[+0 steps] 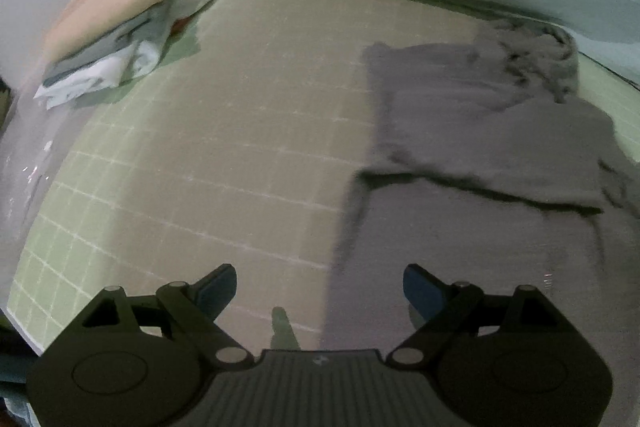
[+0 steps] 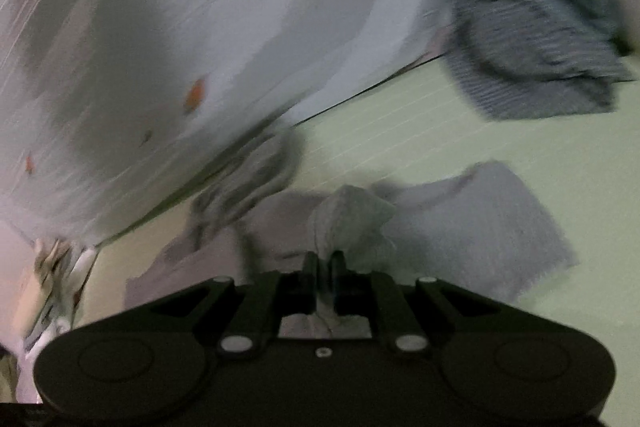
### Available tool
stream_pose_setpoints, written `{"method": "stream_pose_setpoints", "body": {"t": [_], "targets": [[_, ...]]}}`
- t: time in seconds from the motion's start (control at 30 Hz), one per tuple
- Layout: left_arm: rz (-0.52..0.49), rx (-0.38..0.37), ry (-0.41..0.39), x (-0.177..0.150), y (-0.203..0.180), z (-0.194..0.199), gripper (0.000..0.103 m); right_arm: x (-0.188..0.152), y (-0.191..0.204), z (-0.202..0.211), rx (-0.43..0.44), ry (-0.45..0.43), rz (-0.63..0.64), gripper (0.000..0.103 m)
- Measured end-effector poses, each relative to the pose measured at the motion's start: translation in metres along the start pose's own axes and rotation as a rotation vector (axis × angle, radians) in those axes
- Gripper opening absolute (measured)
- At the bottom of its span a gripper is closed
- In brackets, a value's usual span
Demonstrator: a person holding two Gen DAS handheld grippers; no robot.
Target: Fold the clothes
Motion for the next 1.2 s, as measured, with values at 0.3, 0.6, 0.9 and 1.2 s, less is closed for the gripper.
{"method": "stream_pose_setpoints", "body": {"t": [0.3, 0.6, 0.9, 1.2], "targets": [[0.001, -0.007, 0.033, 0.006, 0.052, -0.024, 0.091, -0.024, 0.127, -0.052, 0.162, 0.037, -0.014, 0.007], [0.009, -0.005, 0.041, 0.011, 0.08, -0.034, 0.091, -0.05, 0.232, -0.079, 0.365, 0.108, -0.046, 0.007], [0.05, -0.024, 0.024, 0.011, 0.076, -0.028, 0.091, -0.062, 0.249, -0.066, 0.424, 0.169, 0.018, 0.054], [0.066, -0.076, -0.022, 0.033, 0.035, -0.027, 0.091, -0.048, 0.106, -0.023, -0.03, 0.142, 0.13, 0.066]]}}
Point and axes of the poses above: each gripper's, at about its wrist camera, not at the fingertips, and z roughly against the way its jaws point, y to its left, x to its top, the point moved 2 cm from there along -z, roughly the way its jaws point, and after that the axes turned 5 degrees about -y, right-handed, at the moved point
